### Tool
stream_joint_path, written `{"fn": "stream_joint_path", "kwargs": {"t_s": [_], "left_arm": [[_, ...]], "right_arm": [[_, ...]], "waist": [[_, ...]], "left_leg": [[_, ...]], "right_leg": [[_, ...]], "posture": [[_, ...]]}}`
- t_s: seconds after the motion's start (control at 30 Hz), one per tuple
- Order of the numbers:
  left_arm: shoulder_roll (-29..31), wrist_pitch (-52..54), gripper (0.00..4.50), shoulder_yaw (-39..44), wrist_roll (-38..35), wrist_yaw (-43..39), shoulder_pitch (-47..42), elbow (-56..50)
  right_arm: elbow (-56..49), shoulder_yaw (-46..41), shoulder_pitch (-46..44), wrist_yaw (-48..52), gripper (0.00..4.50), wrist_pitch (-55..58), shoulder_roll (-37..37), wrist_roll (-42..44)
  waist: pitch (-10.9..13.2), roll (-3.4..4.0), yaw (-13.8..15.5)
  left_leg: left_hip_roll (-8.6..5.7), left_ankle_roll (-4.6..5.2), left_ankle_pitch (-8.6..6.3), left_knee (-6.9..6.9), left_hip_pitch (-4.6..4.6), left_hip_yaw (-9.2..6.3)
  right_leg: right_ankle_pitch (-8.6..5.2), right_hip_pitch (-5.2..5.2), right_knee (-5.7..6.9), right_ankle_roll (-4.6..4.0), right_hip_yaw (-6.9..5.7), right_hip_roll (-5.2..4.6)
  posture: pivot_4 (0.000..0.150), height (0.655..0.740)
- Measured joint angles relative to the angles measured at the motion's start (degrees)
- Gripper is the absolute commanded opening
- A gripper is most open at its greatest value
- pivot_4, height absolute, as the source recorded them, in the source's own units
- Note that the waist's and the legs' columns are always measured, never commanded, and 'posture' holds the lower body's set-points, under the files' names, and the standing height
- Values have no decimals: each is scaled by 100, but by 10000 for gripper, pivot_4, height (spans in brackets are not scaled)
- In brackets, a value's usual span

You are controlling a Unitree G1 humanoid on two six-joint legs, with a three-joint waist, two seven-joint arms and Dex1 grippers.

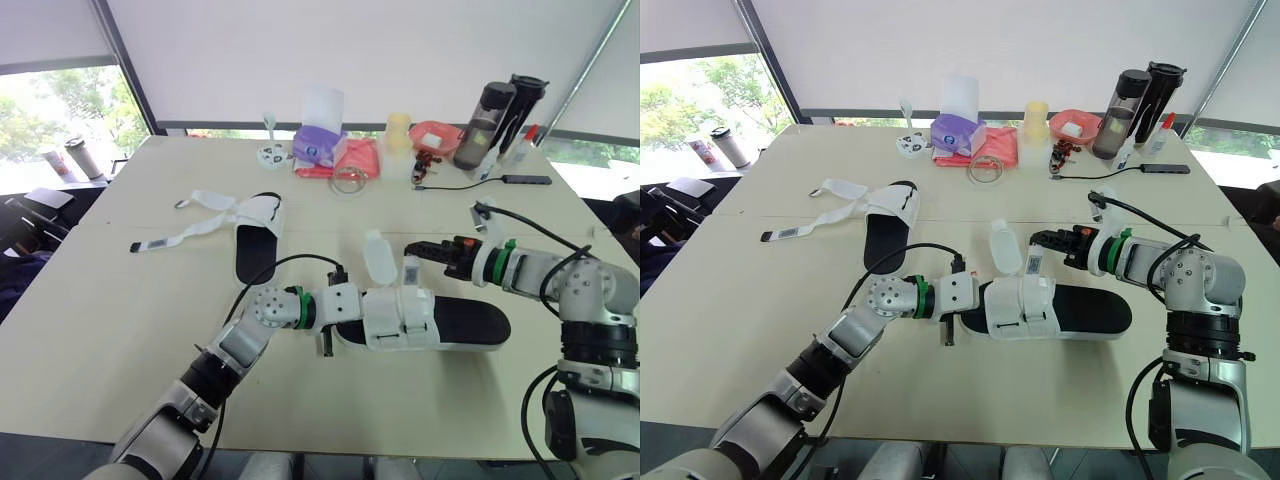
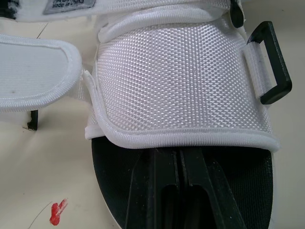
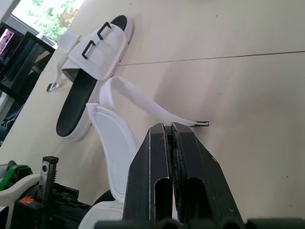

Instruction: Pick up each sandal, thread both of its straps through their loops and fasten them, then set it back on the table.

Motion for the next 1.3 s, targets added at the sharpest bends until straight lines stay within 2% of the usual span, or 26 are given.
{"fn": "stream_joint_path", "kwargs": {"t_s": [0.3, 0.63, 0.73, 0.9, 0.97, 1.13, 1.3], "left_arm": [[-29, 0, 0, -3, 0, 60, 14, 8], [-56, -3, 0, -7, 1, 90, 14, 30], [-62, -11, 0, -6, 1, 93, 10, 41], [-63, -39, 0, -2, 1, 93, 4, 54], [-65, -79, 0, -4, 1, 93, -5, 79], [-65, -108, 0, 4, 1, 92, -30, 127], [-63, -119, 0, 45, 1, 72, -90, 198]], "right_arm": [[347, 579, -15, -53, 340, 165, -107, -615], [373, 1392, -60, 625, 340, -110, -524, -1073], [401, 1453, -59, 745, 9931, -333, -551, -1260], [437, 1276, 10, 845, 35847, -482, -593, -1405], [272, 1100, 97, 853, 44520, -742, -592, -1428], [-294, 504, 157, 771, 44520, -1145, -410, -1282], [-289, -339, -513, 474, 44520, 148, 378, -189]], "waist": [[0, 0, 4], [-1, -2, 12], [0, -2, 14], [1, 0, 12], [2, -1, 15], [4, -1, 6], [5, 2, 2]], "left_leg": [[0, 0, 0, 1, 0, 0], [-2, -1, 0, 2, 0, 0], [-3, -1, 0, 2, 0, 0], [-4, -1, 0, 0, 0, 0], [-4, -1, 0, 0, -1, -1], [-3, -1, 0, 0, -1, -2], [-3, 0, 0, 0, -1, -8]], "right_leg": [[1, 1, 0, -1, 0, 0], [1, 4, -1, 0, 0, 0], [1, 4, -1, 1, -1, 0], [2, 1, -1, 3, -1, 0], [2, 1, -1, 5, -1, 0], [5, 1, -1, 11, -1, 2], [9, -2, 1, 6, 1, 4]], "posture": [[1500, 7400], [1500, 7400], [1500, 7400], [1500, 7400], [1500, 7400], [1500, 7400], [1500, 7400]]}}
